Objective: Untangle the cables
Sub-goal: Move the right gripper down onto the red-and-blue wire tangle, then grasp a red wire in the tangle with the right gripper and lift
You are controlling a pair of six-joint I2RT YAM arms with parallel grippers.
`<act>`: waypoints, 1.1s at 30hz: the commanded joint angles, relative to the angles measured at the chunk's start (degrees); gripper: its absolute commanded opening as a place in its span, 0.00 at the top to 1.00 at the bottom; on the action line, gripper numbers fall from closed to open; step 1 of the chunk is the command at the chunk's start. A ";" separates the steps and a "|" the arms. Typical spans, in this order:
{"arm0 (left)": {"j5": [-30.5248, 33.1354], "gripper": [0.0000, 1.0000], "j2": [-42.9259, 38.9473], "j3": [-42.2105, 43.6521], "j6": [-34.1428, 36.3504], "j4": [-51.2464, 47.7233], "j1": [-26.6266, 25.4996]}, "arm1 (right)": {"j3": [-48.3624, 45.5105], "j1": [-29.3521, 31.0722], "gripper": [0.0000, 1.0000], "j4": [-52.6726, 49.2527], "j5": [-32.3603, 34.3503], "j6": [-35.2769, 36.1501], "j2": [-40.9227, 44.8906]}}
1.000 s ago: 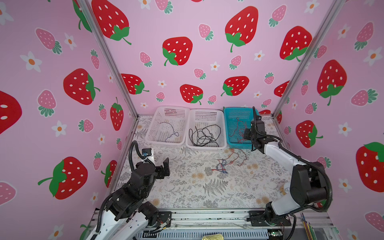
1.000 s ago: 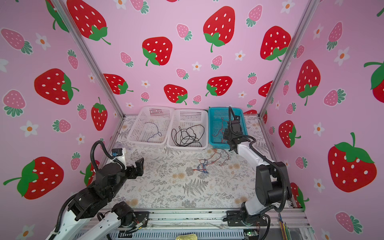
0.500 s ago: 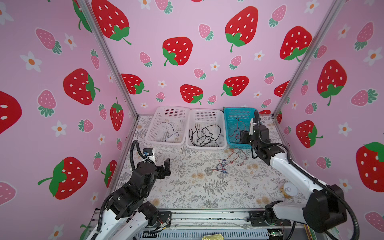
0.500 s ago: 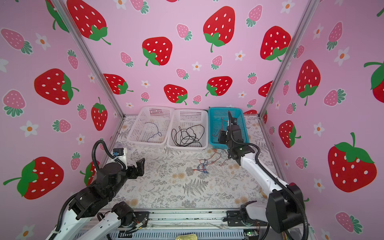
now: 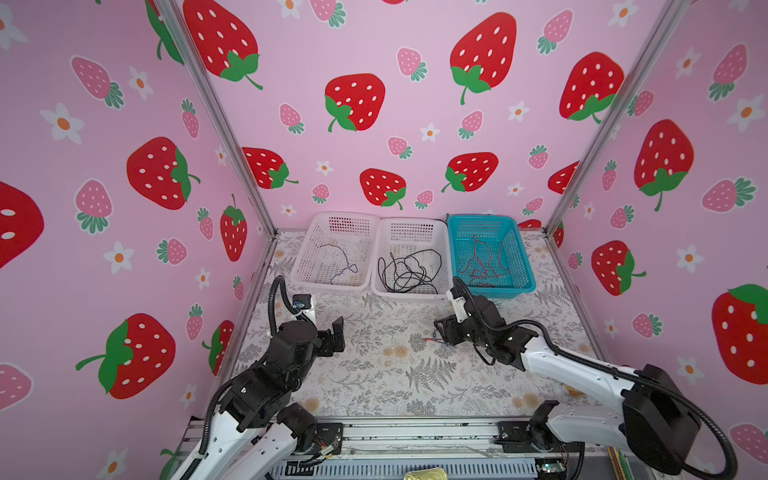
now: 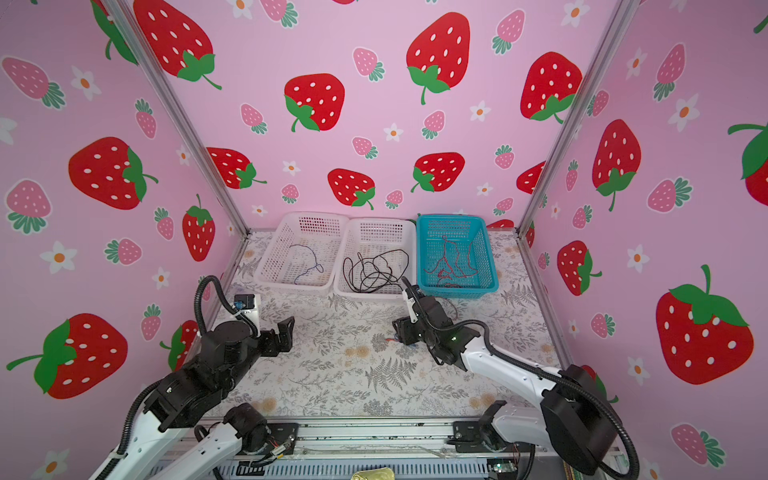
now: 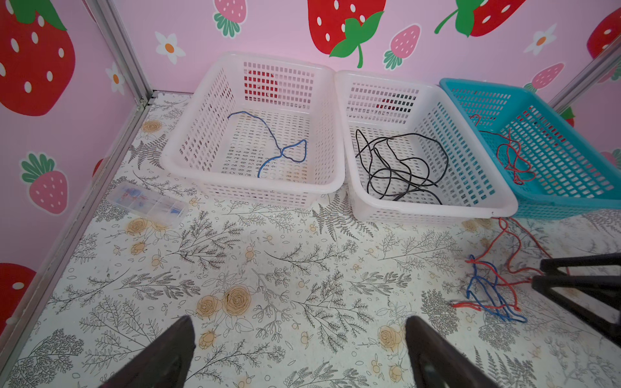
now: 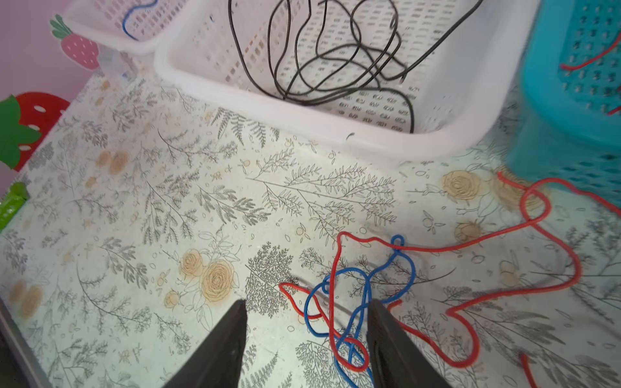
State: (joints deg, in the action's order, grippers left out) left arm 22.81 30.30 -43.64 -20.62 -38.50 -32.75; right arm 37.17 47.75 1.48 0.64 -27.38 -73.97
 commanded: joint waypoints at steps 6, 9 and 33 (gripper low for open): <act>-0.74 0.01 0.70 -0.94 -0.20 0.36 0.32 | 0.36 0.68 0.54 2.44 5.99 -0.75 -6.63; -0.75 0.01 0.72 -0.88 -0.18 0.37 0.32 | 0.56 0.67 0.62 2.48 5.61 -0.80 -8.78; -8.37 0.01 4.94 -3.78 -2.10 -3.01 0.23 | 6.07 8.70 0.76 -7.48 9.63 -0.23 5.67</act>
State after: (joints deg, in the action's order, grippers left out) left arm 15.40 35.07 -45.47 -21.91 -40.18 -32.62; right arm 45.25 56.34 -1.65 7.99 -27.24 -66.57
